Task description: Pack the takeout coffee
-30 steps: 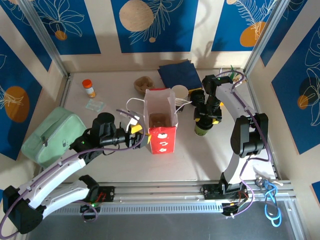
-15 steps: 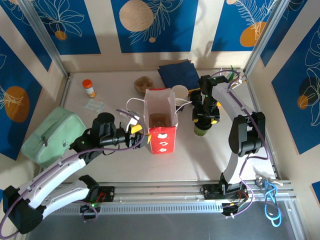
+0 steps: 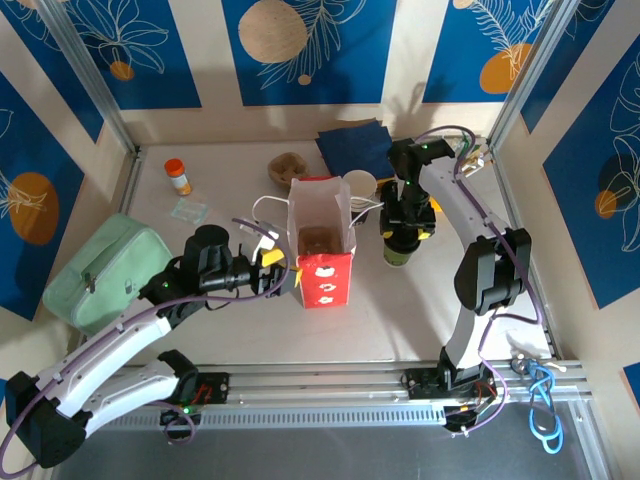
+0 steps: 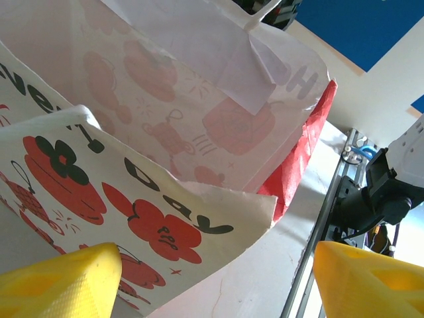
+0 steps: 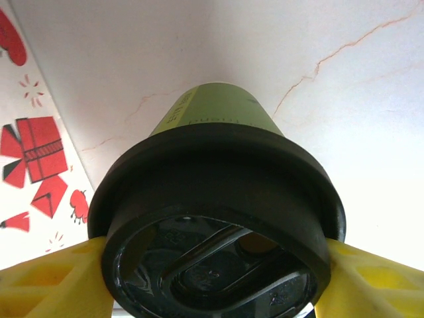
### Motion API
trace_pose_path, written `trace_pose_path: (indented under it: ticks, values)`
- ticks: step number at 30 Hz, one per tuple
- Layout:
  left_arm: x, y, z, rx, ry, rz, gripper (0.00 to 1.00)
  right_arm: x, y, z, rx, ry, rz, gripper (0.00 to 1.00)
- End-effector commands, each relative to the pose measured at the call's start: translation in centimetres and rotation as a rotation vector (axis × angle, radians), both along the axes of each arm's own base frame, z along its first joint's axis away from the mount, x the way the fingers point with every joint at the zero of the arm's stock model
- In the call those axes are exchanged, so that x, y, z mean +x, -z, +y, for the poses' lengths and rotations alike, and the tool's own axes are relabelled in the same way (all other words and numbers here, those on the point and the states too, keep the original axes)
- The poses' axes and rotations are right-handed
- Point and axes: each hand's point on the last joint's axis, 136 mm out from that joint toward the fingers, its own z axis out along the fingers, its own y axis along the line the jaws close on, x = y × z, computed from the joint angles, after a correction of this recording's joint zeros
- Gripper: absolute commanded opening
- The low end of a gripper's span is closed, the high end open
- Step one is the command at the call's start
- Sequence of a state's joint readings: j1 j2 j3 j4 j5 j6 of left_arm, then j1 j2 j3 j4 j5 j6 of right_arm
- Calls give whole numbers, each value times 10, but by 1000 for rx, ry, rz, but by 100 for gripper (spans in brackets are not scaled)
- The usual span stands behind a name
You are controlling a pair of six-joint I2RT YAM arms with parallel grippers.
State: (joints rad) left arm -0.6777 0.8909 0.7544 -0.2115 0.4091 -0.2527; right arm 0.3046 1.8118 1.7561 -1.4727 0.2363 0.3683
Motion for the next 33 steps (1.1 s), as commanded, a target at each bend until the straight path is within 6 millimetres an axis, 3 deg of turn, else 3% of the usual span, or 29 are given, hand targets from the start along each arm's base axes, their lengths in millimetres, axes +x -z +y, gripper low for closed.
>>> trace_pose_path:
  ticks: [1,12,27,33]
  values:
    - [-2,-17,2,-4,-1,-44,76,-16,-35,-2,-9,5,-31,68]
    - [-5,0,2,25,18,-13,74,-27,-106,12,-11,-50,-197,67]
    - [-9,9,-3,53,32,-13,73,-20,-170,9,44,-14,-414,67]
    - [-11,18,-8,88,35,-15,73,-16,-194,27,139,-25,-488,66]
